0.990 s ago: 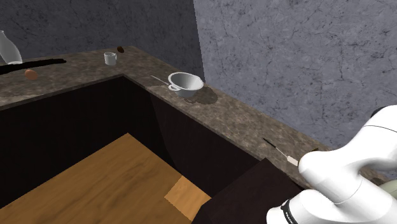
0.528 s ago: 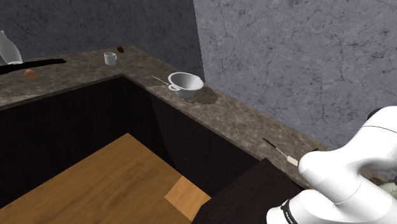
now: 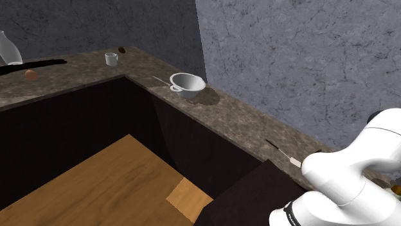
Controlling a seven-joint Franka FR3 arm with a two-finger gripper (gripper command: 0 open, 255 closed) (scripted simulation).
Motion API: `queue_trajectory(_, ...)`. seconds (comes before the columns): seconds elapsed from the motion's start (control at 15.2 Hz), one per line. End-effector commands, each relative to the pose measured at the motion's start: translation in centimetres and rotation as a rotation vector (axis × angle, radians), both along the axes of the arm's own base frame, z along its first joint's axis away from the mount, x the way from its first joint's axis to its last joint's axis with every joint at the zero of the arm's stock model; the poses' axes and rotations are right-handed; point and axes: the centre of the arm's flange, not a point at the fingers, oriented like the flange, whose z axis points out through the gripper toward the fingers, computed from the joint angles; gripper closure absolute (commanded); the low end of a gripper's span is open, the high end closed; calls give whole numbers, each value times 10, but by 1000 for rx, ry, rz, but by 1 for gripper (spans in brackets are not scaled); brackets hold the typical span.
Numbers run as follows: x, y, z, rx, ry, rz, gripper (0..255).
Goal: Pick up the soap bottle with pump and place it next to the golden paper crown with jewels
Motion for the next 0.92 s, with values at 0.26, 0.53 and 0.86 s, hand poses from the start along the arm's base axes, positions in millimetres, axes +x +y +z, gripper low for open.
queue_trajectory(0.26, 0, 0, -31, -1, 0, 0, 255)
queue_trajectory(0.53, 0, 0, -38, -1, 0, 0, 255)
queue_trajectory(0.86, 0, 0, -38, -1, 0, 0, 255)
